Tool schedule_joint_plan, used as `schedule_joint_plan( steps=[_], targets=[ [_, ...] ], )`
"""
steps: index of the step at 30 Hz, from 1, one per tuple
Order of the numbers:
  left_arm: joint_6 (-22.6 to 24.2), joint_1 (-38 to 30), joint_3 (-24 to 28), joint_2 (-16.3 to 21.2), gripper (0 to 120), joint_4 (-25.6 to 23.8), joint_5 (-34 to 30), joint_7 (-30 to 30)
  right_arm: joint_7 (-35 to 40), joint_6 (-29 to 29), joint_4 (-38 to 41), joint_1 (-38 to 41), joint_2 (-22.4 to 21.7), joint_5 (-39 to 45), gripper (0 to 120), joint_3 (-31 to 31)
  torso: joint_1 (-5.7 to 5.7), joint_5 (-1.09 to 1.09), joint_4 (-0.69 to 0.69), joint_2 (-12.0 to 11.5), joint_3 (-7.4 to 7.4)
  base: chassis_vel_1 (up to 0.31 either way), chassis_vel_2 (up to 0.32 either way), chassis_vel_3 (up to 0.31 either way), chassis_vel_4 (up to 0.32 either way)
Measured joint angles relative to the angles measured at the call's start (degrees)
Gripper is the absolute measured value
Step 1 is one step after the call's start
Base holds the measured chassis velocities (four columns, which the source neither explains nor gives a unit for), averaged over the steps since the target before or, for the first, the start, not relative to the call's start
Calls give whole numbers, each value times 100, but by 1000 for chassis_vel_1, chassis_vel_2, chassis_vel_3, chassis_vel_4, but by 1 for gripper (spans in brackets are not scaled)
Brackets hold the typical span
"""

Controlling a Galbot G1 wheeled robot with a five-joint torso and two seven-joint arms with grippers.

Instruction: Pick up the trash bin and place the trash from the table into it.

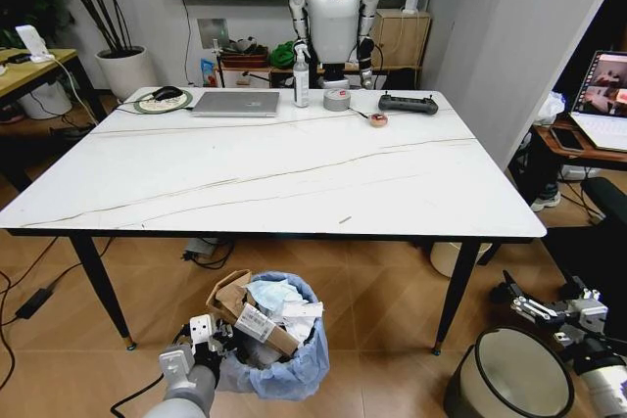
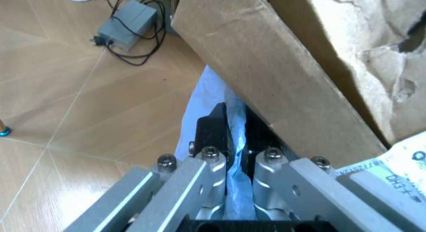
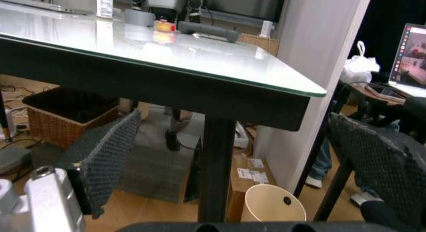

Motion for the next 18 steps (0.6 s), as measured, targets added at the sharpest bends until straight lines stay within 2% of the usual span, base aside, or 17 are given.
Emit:
schedule_joint_plan(
  steps=[18],
  targets=[
    [-106, -115, -6, -57, 0, 302, -94, 161, 0, 0, 0, 0, 0, 0, 100, 0, -164, 0, 0, -385, -219, 0, 0, 0, 0]
  ],
)
